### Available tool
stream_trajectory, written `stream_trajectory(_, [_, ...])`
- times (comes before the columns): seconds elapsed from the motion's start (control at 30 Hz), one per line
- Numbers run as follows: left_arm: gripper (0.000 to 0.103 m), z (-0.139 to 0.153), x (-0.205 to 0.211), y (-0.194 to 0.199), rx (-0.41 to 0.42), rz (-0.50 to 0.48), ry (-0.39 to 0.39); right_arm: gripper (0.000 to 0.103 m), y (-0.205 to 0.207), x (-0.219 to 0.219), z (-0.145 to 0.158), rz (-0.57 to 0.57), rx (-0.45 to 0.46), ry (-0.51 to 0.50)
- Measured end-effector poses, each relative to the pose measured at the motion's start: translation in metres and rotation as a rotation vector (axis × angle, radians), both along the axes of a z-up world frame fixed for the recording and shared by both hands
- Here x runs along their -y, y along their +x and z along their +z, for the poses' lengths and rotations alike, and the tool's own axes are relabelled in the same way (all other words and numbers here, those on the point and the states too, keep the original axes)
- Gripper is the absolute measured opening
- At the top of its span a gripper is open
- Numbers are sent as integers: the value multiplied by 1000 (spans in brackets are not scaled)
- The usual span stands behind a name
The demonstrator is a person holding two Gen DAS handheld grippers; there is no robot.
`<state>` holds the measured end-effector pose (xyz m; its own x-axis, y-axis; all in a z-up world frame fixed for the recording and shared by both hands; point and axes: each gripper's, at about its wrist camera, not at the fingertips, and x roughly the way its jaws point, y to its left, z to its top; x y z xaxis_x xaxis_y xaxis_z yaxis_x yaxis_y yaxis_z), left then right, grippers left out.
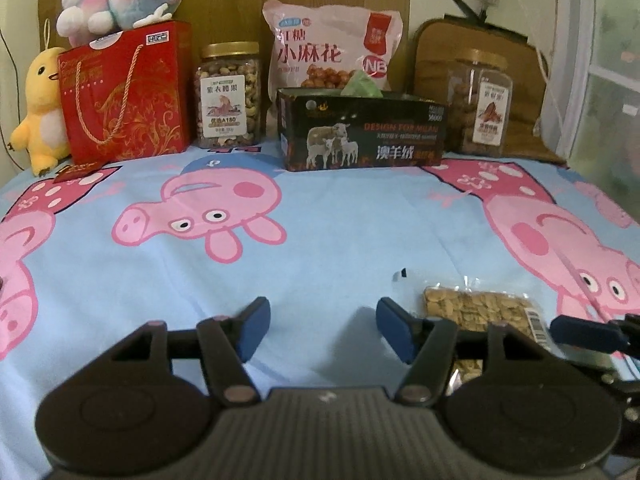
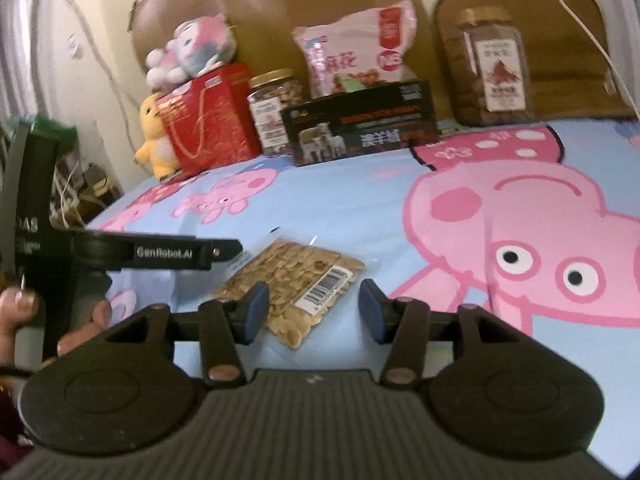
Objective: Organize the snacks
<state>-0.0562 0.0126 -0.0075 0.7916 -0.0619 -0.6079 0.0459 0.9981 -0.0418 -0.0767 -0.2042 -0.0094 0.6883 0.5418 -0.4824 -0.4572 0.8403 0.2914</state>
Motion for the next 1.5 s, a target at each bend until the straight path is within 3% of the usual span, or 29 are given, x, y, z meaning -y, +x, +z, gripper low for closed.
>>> stream_trajectory(0.1, [64,1,-6,-4,5,-18,-48,61,-3,-6,-1,19,35,-35])
stream_trajectory(0.23, [65,5,-13,-6,-30,-114,-168,71,-7,-12,-4,44,70,-72])
stream_trajectory(0.37, [65,6,-15,-4,-56,-128,-238,81,-10,-20,-6,62,105,-119])
stream_trajectory(0.47, [66,7,-23,1,-102,-167,-398,83,-12,-26,-8,63,144,-179])
stream_trajectory(0.63, [68,-3,-37,12,-188,-225,-646,82,-10,-24,-10,56,155,-175])
stream_trajectory(0.7, [68,-6,-37,15,-206,-248,-698,81,-11,-24,-10,56,159,-177])
stream_trajectory(0.77, [68,-6,-32,17,-211,-283,-724,81,-11,-24,-10,55,161,-175])
stream_trajectory(0.87, [74,-5,-20,23,-236,-349,-743,71,-11,-22,-10,45,165,-167])
stream_trajectory(1.0, [77,0,-5,24,-243,-396,-691,64,-10,-21,-10,41,166,-162])
stream_trajectory(1.2, [95,11,-26,18,-172,-348,-677,63,-9,-21,-9,44,171,-161])
stream_trajectory(1.37, [98,8,-46,20,-174,-295,-719,63,-11,-23,-9,43,187,-174])
stream_trajectory(1.5, [98,-1,-39,26,-213,-311,-719,62,-15,-28,-9,67,209,-189])
